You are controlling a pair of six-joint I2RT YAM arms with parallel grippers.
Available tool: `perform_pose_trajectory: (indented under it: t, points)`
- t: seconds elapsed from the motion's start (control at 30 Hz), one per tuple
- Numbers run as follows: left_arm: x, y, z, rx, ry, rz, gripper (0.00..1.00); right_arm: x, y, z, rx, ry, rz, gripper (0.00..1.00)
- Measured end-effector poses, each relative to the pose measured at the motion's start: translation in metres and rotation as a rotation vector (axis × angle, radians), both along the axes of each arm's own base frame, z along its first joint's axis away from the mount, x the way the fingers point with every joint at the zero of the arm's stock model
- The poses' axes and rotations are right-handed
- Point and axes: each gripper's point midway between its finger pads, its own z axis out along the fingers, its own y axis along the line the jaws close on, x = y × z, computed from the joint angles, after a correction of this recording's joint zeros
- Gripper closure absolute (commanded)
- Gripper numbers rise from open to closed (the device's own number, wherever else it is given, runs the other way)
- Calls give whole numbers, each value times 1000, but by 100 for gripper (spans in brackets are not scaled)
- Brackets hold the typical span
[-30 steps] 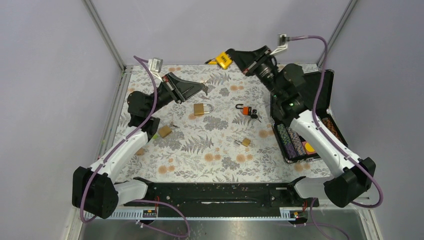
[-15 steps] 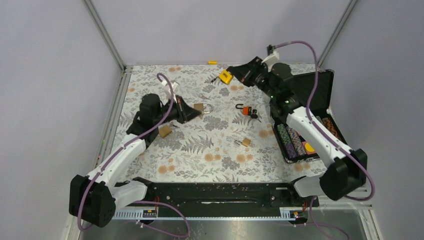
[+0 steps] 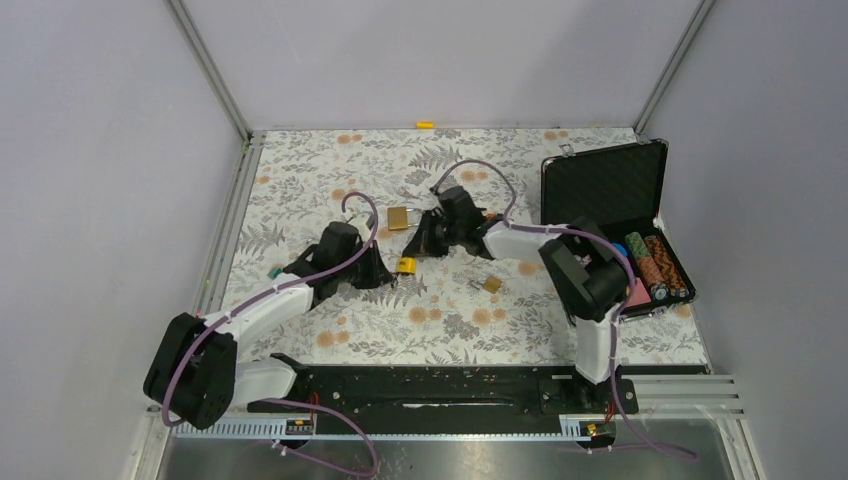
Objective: Lock with the key
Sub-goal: Place the lock at the center of the board.
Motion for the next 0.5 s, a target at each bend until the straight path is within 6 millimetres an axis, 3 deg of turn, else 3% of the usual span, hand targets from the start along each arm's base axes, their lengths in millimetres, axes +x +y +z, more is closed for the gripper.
perform_pose_trajectory:
  t: [0.13, 0.23, 0.4, 0.5]
  points:
    - [-14, 11, -32, 58, 105, 55, 100, -16, 21, -37, -11, 81, 46, 100]
    - [-19, 18, -46, 74, 145, 110, 100, -16, 36, -46, 23, 114, 59, 100]
    - [-30, 30, -59, 70, 179, 192, 79, -22, 59, -47, 65, 99, 101, 97]
    - [-45, 41, -67, 76, 207, 236, 65, -37, 73, -47, 77, 95, 138, 87]
